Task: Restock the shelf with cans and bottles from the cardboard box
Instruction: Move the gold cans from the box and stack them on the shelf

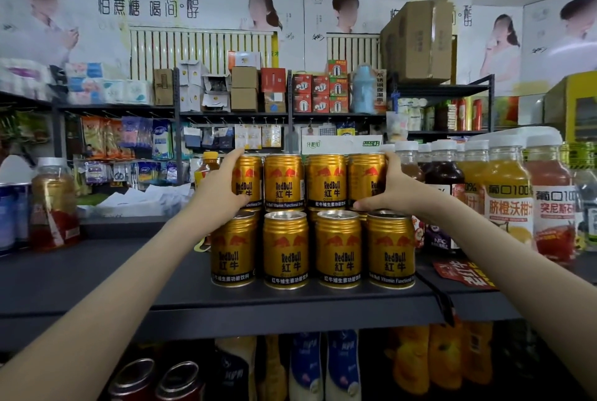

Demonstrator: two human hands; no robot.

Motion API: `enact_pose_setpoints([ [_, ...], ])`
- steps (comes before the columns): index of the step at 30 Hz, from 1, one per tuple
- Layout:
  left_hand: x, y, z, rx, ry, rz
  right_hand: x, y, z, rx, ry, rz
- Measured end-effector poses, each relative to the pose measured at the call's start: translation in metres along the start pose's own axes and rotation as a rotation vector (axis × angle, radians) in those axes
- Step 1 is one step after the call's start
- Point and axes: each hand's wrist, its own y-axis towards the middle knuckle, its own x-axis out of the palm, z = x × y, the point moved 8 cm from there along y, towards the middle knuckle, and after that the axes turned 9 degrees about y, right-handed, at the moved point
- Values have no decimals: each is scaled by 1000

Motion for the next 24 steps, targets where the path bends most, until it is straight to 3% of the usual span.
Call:
enact_pose_setpoints([
  [4,2,2,-4,1,-28,-5,0,-8,-9,-52,-5,18],
  [7,2,-2,-7,-14,-166,30,-13,-25,-24,-120,-21,135],
  [11,-6,-20,-17,-22,-202,313,-25,-64,-48,-267,-154,368],
  [14,-7,-44,-16,-1,-174,447,-7,-97,-63,-374,-232,434],
  [18,-12,-107,-5,93,-148,502,43,-141,-77,-545,-216,400],
  [24,4,-238,-17,122,-55,369,160,-207,-65,-623,-44,114],
])
